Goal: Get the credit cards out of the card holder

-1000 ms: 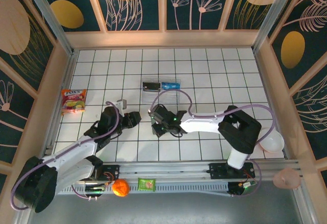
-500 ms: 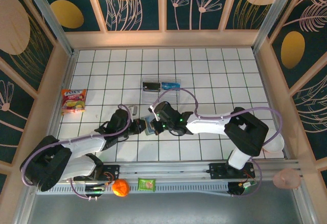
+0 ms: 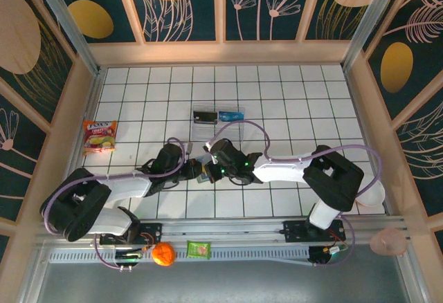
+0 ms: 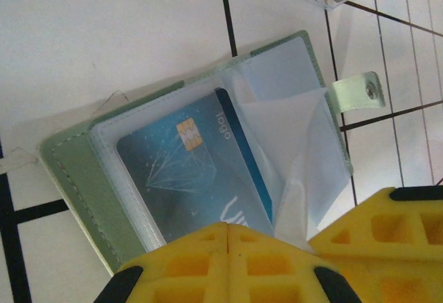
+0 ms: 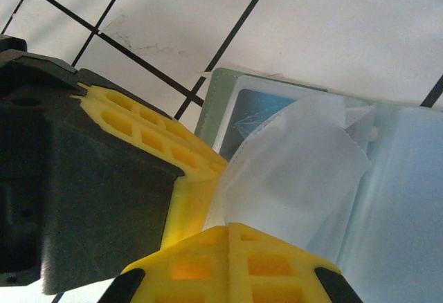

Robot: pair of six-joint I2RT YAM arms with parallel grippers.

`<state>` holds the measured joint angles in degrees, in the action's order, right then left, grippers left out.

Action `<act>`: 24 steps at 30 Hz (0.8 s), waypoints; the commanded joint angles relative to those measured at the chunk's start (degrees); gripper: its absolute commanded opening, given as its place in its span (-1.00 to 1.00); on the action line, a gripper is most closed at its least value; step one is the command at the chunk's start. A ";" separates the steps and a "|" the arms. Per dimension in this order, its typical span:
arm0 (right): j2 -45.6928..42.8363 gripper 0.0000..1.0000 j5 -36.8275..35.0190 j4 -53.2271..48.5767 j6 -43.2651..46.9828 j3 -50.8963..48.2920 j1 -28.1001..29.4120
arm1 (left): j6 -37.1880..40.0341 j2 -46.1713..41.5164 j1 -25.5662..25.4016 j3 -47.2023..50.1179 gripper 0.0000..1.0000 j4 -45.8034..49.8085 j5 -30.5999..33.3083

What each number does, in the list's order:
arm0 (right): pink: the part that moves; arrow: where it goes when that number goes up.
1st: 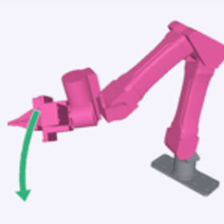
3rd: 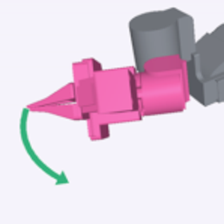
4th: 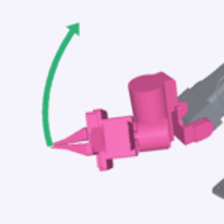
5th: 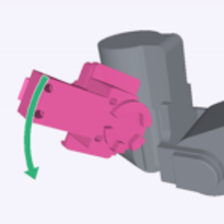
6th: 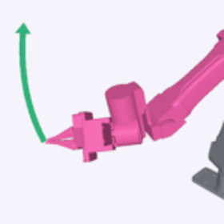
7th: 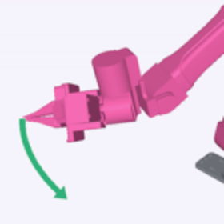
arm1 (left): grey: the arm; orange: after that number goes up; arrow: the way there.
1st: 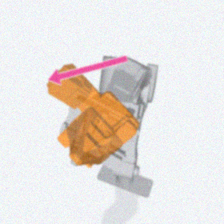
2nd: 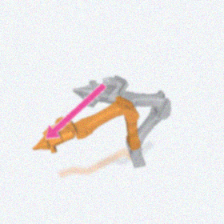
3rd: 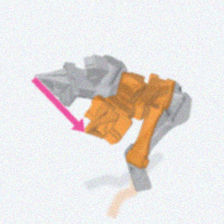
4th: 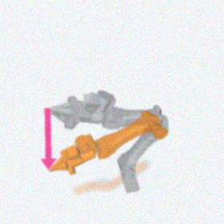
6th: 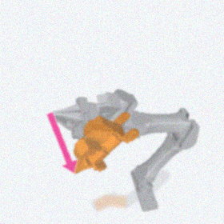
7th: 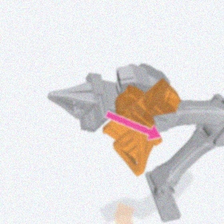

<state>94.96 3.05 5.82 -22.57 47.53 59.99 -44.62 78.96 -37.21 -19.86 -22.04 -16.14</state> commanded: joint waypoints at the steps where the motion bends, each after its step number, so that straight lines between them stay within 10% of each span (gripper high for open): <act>1: -1.68 -1.00 -2.08 -0.22 -2.69 -0.93 0.64 | 1.80 2.53 -0.28 -1.59 -1.00 1.42 0.28; 6: -3.92 -0.96 -10.91 -4.27 -6.53 -1.76 0.57 | 2.44 5.30 -0.27 -1.97 -1.00 1.53 -0.90; 14: -11.20 -0.25 -24.55 -12.00 -15.41 -5.66 -2.55 | 4.11 4.90 -0.31 -2.64 -1.00 2.37 -1.13; 24: -18.14 -0.17 -16.94 -10.79 -9.25 -5.61 -7.22 | 5.00 3.17 -1.19 -7.03 -1.00 3.88 -4.64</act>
<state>77.93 -14.61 -4.14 -33.17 41.41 53.54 -40.95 83.29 -37.63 -24.12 -19.97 -18.68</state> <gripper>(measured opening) 0.416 0.051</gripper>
